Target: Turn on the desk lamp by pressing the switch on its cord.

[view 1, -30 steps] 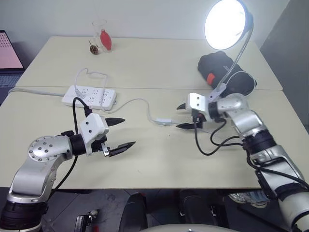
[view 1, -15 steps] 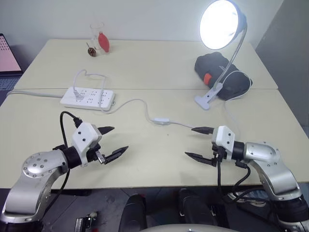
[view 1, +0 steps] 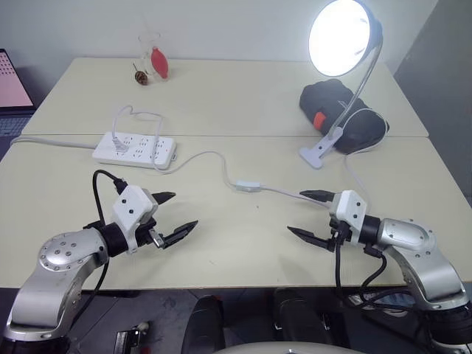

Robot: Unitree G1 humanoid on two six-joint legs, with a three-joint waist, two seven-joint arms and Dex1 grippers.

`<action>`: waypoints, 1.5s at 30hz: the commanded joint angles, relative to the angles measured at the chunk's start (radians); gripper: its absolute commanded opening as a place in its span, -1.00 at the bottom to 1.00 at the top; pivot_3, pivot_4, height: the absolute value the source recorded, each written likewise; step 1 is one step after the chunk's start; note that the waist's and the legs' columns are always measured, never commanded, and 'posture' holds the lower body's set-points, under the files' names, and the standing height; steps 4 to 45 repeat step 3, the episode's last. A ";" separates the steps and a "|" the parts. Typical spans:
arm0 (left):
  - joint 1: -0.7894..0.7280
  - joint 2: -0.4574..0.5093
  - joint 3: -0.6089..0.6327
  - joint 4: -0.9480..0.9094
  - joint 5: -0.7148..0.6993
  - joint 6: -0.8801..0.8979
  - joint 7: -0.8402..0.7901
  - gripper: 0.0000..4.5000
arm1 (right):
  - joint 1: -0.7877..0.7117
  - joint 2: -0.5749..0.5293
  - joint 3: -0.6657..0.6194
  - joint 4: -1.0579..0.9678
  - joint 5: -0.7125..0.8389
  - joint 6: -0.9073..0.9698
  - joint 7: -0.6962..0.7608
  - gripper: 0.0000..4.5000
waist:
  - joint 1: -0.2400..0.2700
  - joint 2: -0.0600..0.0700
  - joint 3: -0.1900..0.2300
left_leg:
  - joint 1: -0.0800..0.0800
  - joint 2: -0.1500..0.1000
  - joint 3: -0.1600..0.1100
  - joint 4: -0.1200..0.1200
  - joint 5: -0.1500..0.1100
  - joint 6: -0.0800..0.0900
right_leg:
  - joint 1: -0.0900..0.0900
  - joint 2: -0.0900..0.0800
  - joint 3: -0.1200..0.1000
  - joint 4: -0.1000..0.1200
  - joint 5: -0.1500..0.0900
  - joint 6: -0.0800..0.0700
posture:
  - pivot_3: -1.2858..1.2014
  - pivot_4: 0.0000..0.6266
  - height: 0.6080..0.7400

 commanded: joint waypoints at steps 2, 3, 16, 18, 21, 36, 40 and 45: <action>-0.001 -0.007 0.005 -0.030 -0.014 -0.010 0.003 1.00 | -0.036 -0.009 -0.007 -0.025 0.021 0.001 -0.008 0.99 | 0.000 0.000 0.000 | 0.000 0.000 0.000 0.000 0.000 0.000 | 0.000 0.000 0.000 0.000 0.000 0.000 | 0.03 -0.52 1.00; 0.001 -0.008 0.006 -0.031 -0.013 -0.016 -0.001 1.00 | -0.041 -0.008 -0.004 -0.024 0.021 0.002 -0.009 0.99 | 0.000 0.000 0.000 | 0.000 0.000 0.000 0.000 0.000 0.000 | 0.000 0.000 0.000 0.000 0.000 -0.001 | 0.03 -0.52 1.00; 0.001 -0.008 0.006 -0.031 -0.013 -0.016 -0.001 1.00 | -0.041 -0.008 -0.004 -0.024 0.021 0.002 -0.009 0.99 | 0.000 0.000 0.000 | 0.000 0.000 0.000 0.000 0.000 0.000 | 0.000 0.000 0.000 0.000 0.000 -0.001 | 0.03 -0.52 1.00; 0.001 -0.008 0.006 -0.031 -0.013 -0.016 -0.001 1.00 | -0.041 -0.008 -0.004 -0.024 0.021 0.002 -0.009 0.99 | 0.000 0.000 0.000 | 0.000 0.000 0.000 0.000 0.000 0.000 | 0.000 0.000 0.000 0.000 0.000 -0.001 | 0.03 -0.52 1.00; 0.001 -0.008 0.006 -0.031 -0.013 -0.016 -0.001 1.00 | -0.041 -0.008 -0.004 -0.024 0.021 0.002 -0.009 0.99 | 0.000 0.000 0.000 | 0.000 0.000 0.000 0.000 0.000 0.000 | 0.000 0.000 0.000 0.000 0.000 -0.001 | 0.03 -0.52 1.00; 0.001 -0.008 0.006 -0.031 -0.013 -0.016 -0.001 1.00 | -0.041 -0.008 -0.004 -0.024 0.021 0.002 -0.009 0.99 | 0.000 0.000 0.000 | 0.000 0.000 0.000 0.000 0.000 0.000 | 0.000 0.000 0.000 0.000 0.000 -0.001 | 0.03 -0.52 1.00; 0.001 -0.008 0.006 -0.031 -0.013 -0.016 -0.001 1.00 | -0.041 -0.008 -0.004 -0.024 0.021 0.002 -0.009 0.99 | 0.000 0.000 0.000 | 0.000 0.000 0.000 0.000 0.000 0.000 | 0.000 0.000 0.000 0.000 0.000 -0.001 | 0.03 -0.52 1.00; 0.001 -0.008 0.006 -0.031 -0.013 -0.016 -0.001 1.00 | -0.041 -0.008 -0.004 -0.024 0.021 0.002 -0.009 0.99 | 0.000 0.000 0.000 | 0.000 0.000 0.000 0.000 0.000 0.000 | 0.000 0.000 0.000 0.000 0.000 -0.001 | 0.03 -0.52 1.00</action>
